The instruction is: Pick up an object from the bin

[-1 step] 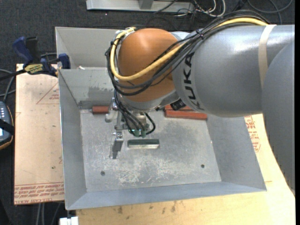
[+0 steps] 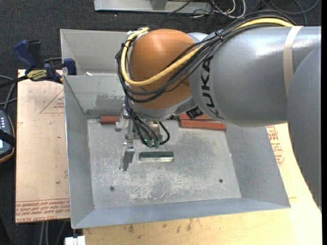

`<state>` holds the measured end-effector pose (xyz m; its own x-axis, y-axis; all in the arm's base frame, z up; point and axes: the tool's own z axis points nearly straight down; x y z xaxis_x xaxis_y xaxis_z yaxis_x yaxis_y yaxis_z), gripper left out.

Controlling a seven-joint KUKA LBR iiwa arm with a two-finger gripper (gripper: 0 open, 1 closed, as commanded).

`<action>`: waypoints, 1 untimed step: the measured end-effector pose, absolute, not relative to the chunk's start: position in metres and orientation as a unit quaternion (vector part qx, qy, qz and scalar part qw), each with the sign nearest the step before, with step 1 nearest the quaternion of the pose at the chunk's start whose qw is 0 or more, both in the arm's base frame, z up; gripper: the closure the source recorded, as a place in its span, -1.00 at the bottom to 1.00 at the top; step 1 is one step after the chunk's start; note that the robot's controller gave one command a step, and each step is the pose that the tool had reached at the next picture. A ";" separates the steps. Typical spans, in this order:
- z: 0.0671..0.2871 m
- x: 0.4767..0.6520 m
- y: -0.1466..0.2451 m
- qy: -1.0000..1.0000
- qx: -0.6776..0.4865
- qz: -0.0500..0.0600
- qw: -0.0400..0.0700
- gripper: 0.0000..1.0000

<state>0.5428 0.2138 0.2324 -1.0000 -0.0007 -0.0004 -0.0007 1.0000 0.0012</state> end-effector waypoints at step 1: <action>0.224 0.541 0.198 0.999 -0.035 0.002 0.002 -1.00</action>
Offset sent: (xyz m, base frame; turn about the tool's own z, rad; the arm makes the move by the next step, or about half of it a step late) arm 0.0007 -0.0641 -0.0410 -0.1528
